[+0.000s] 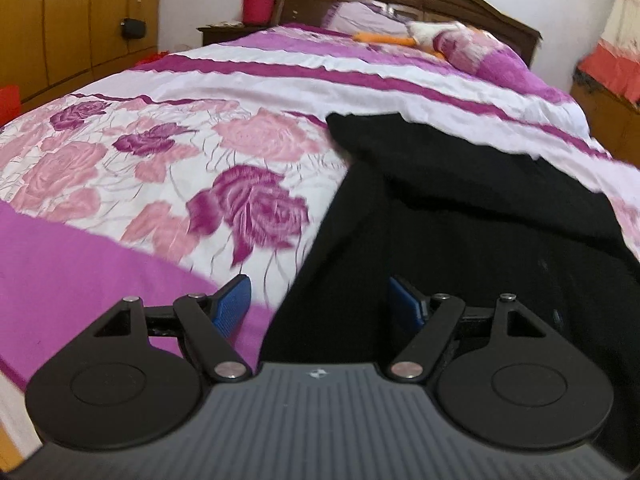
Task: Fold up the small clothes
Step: 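Withdraw the right gripper and move both grippers to the strip's end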
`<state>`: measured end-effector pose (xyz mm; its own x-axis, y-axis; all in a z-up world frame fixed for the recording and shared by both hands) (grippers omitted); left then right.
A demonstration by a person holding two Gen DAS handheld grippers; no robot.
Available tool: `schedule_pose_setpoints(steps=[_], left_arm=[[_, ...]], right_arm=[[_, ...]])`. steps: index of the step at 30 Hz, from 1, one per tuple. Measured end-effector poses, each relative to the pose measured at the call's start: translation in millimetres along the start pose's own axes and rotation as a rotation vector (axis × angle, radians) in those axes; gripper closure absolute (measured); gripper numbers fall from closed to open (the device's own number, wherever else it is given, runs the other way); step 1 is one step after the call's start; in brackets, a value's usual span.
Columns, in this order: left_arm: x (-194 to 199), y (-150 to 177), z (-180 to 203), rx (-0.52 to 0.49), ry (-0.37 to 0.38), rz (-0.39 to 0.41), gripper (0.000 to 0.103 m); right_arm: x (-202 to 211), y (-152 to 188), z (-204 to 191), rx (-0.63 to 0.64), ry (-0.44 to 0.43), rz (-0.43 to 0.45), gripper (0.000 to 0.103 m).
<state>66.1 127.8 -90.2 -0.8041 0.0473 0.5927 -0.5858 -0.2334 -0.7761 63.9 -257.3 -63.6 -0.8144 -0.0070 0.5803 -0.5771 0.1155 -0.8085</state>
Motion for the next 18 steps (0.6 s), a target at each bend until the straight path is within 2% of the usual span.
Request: schedule_pose_setpoints(steps=[5,9,11,18], left_arm=[[28,20,3,-0.054,-0.008,-0.018,0.024],[45,37,4,-0.071,0.009,-0.026,0.024],[51,45,2,-0.061,0.011,-0.038,0.024],[56,75,-2,0.048,0.102,-0.109,0.024]], right_arm=[[19,15,8,-0.009,-0.001,-0.011,0.055],[31,26,17,-0.014,0.035,-0.002,0.055],[35,33,19,-0.014,0.027,-0.01,0.055],[42,54,19,-0.026,-0.014,-0.068,0.055]])
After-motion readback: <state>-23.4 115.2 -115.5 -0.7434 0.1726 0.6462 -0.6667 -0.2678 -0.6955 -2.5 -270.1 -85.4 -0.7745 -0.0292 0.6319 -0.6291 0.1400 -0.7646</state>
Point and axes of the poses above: each gripper's, at about its wrist camera, not at the fingertips, and x roughly against the way its jaws point, z to its right, y to its underside, the point moved 8 cm from there along -x, roughly the way its jaws point, and after that the axes turned 11 degrees about y, right-handed, at the moved point
